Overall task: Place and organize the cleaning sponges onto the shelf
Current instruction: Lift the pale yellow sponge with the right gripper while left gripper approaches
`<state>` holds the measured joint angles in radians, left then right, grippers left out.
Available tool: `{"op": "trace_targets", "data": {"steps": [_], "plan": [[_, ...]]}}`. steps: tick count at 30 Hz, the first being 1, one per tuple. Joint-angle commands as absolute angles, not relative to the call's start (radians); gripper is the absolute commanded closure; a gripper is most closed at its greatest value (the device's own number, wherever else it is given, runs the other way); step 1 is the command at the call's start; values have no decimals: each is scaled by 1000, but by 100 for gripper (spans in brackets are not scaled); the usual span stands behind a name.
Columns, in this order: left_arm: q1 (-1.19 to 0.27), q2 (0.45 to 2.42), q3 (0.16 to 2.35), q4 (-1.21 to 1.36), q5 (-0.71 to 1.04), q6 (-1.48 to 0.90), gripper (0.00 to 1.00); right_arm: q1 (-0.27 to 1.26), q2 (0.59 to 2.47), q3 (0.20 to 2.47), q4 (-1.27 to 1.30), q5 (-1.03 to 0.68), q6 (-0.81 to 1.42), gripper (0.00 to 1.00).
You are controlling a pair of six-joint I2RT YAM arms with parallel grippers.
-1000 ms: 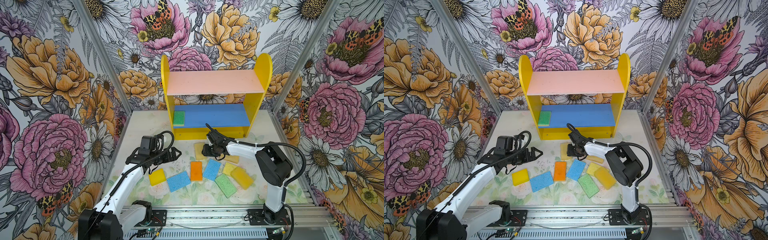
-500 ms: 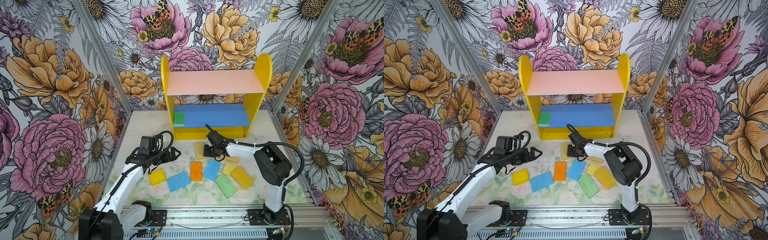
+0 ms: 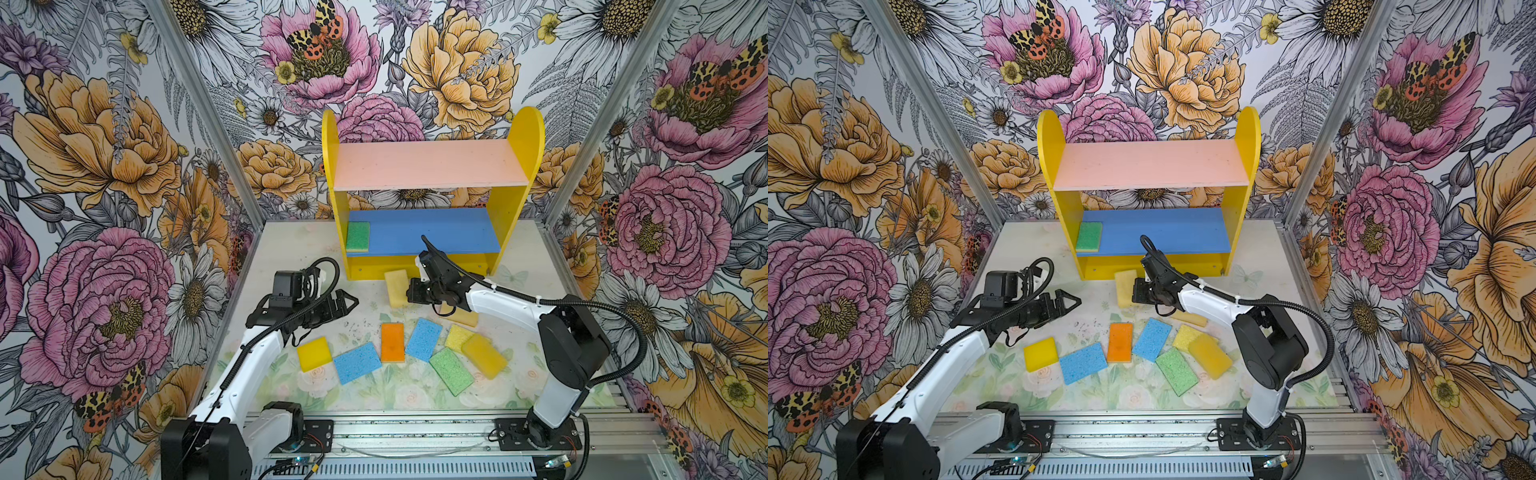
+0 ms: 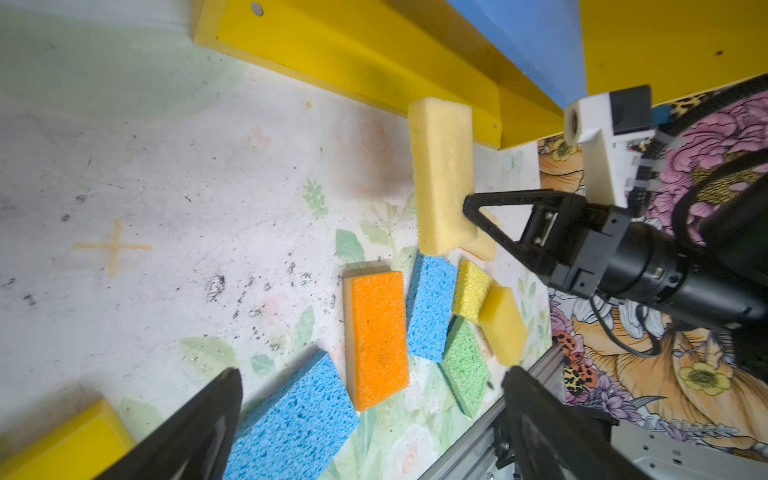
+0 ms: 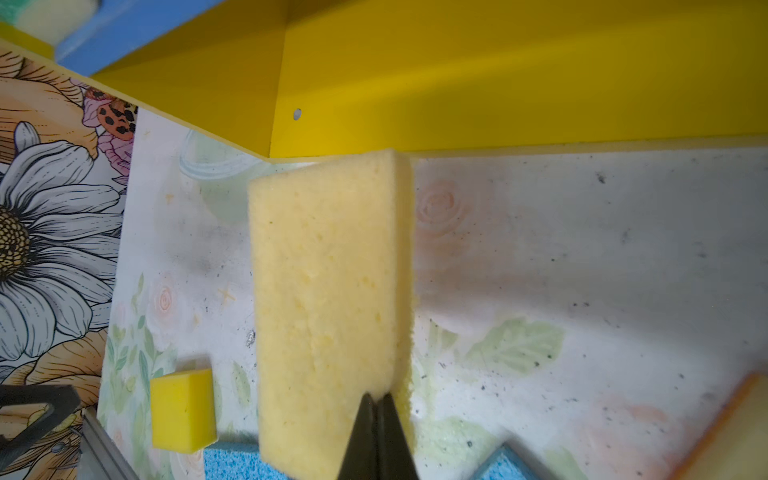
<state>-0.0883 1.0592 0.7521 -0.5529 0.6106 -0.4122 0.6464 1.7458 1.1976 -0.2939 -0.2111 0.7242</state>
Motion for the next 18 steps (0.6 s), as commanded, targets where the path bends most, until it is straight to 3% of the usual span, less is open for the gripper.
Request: {"op": "trace_targets", "data": {"steps": [1,9,18], "plan": [[-80,1031,705,-375,713,-522,1,648,1686,1199,-276,-294,723,100],[-171,1068,646,-58,760,-720,3,695,1641,1259,-276,-425,699,100],[-202,1099,627,79,752,-796,27,758,1610,1283,-277,-481,687,100]]}}
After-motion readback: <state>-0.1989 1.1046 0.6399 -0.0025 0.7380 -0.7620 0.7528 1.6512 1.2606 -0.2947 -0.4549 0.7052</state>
